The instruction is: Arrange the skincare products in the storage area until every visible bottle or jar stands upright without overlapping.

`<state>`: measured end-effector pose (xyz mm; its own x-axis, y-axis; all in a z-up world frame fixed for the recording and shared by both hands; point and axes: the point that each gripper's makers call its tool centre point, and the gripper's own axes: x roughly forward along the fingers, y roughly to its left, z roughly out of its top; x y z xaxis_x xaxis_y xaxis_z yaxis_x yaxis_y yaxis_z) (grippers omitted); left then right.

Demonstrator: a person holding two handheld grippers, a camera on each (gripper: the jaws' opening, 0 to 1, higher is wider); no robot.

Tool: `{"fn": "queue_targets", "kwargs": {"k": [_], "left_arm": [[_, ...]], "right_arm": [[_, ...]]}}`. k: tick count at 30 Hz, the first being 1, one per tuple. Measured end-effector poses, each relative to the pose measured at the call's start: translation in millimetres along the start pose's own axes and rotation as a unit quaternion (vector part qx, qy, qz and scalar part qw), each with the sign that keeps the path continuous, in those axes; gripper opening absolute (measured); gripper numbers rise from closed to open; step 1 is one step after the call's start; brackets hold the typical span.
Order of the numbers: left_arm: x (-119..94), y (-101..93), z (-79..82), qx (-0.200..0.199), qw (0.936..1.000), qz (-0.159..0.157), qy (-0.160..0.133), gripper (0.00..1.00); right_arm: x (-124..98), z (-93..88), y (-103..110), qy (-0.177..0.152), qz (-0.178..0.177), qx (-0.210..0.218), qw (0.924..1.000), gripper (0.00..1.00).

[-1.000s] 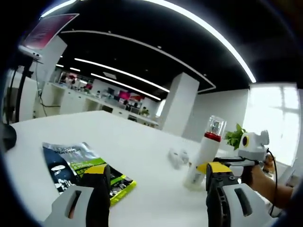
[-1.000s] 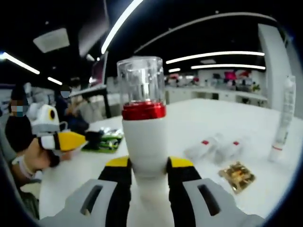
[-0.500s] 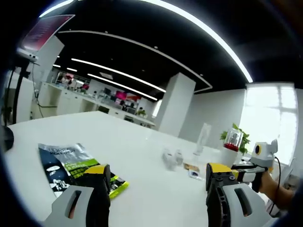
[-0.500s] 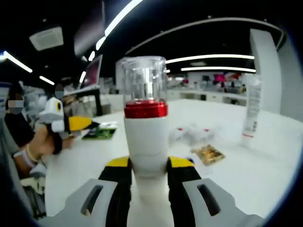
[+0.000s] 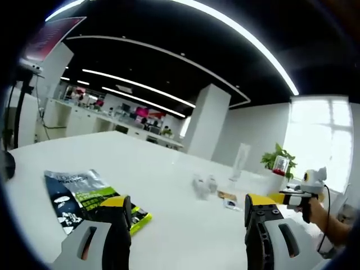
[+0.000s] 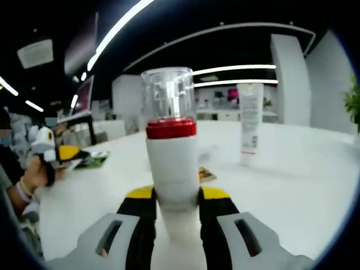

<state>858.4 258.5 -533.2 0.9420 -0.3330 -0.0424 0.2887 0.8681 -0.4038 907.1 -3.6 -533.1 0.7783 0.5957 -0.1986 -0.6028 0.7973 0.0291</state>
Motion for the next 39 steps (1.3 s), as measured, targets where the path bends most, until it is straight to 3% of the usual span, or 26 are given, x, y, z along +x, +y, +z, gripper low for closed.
{"fn": "queue_targets", "kwargs": {"k": [2, 10, 18, 22, 28, 35, 39], "left_arm": [[-1, 1.9, -0.5, 0.011, 0.9999, 0.005, 0.002, 0.85], [-2, 3.8, 1.5, 0.018, 0.9998, 0.005, 0.006, 0.85], [-2, 6.1, 3.3, 0.018, 0.9998, 0.004, 0.006, 0.85], [-3, 7.6, 4.7, 0.016, 0.9998, 0.006, 0.004, 0.85], [-3, 7.4, 2.3, 0.013, 0.9999, 0.003, 0.008, 0.85], [-4, 7.2, 1.3, 0.014, 0.9999, 0.003, 0.01, 0.85], [-4, 6.6, -1.3, 0.015, 0.9998, 0.001, 0.015, 0.85]], "right_arm": [[3, 0.9, -19, -0.006, -0.019, 0.005, 0.9998, 0.28], [19, 3.7, -54, -0.013, -0.046, 0.026, 0.9985, 0.28], [45, 6.5, -79, -0.004, -0.065, 0.033, 0.9973, 0.28], [68, 10.9, -97, -0.003, -0.092, 0.023, 0.9955, 0.28], [95, 14.6, -107, -0.012, -0.117, 0.028, 0.9926, 0.28], [124, 19.0, -103, -0.026, -0.124, 0.045, 0.9909, 0.28], [123, 18.0, -96, -0.008, -0.123, 0.038, 0.9917, 0.31]]}}
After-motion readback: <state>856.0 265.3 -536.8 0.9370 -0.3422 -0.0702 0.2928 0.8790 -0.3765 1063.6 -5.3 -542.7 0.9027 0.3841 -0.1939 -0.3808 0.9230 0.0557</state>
